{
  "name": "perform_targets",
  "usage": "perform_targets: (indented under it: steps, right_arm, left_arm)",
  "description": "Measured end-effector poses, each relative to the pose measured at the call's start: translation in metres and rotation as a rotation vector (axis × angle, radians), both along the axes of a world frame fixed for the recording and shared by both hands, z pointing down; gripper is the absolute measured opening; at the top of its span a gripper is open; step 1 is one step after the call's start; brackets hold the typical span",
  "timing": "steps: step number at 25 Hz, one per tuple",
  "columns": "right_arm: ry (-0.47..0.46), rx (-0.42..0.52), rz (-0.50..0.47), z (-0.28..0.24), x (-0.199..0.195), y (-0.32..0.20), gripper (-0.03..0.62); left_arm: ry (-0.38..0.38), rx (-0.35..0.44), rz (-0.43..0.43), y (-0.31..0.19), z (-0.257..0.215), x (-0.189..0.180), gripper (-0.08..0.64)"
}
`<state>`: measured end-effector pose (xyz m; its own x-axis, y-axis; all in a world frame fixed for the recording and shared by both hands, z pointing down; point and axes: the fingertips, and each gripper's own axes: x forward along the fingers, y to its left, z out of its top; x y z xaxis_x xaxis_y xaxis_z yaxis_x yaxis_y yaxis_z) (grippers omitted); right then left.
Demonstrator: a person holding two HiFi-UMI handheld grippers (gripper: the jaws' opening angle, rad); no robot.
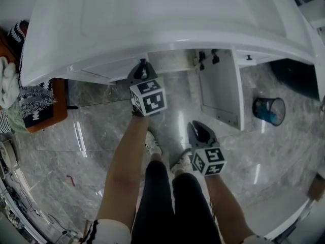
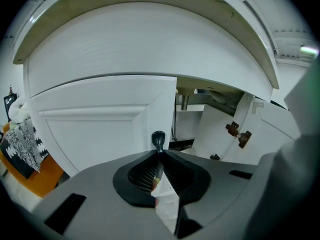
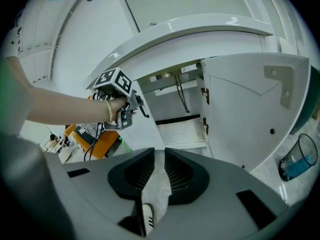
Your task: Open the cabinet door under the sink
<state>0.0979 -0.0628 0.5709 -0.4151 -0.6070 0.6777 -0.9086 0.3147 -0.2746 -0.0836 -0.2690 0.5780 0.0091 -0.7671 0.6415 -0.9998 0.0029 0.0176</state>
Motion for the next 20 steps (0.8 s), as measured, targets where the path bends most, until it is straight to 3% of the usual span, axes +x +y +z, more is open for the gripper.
perform_targets:
  steps: [20]
  right_arm:
    - [-0.003, 0.007, -0.021, -0.003, -0.010, 0.021, 0.072]
  left_arm:
    - [0.026, -0.010, 0.044, 0.047, 0.002, 0.000, 0.044]
